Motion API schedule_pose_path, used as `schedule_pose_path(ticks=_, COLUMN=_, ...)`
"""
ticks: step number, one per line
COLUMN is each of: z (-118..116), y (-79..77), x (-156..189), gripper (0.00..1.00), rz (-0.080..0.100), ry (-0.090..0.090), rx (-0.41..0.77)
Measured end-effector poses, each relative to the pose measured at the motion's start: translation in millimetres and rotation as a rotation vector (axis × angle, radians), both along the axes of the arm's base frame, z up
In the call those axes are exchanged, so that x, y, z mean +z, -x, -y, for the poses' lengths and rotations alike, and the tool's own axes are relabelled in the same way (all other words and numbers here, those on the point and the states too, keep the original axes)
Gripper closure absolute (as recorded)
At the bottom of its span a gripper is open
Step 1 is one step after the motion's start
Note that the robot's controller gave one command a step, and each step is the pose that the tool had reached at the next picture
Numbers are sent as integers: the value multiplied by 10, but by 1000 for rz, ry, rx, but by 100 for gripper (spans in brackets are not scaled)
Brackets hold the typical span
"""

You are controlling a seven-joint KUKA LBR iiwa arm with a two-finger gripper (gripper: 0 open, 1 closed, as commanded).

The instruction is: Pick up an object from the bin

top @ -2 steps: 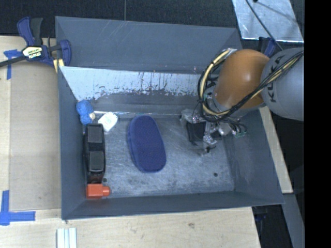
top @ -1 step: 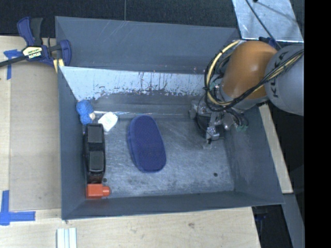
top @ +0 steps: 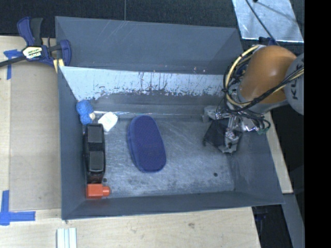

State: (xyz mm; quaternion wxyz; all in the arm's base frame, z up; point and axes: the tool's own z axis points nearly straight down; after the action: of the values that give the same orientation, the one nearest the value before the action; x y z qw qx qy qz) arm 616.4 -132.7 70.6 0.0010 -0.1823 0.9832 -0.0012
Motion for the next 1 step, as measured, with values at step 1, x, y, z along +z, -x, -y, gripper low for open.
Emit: schedule_pose_path(ticks=1, z=-16, y=-6, x=5, gripper=100, rz=1, ry=-2, rx=-2)
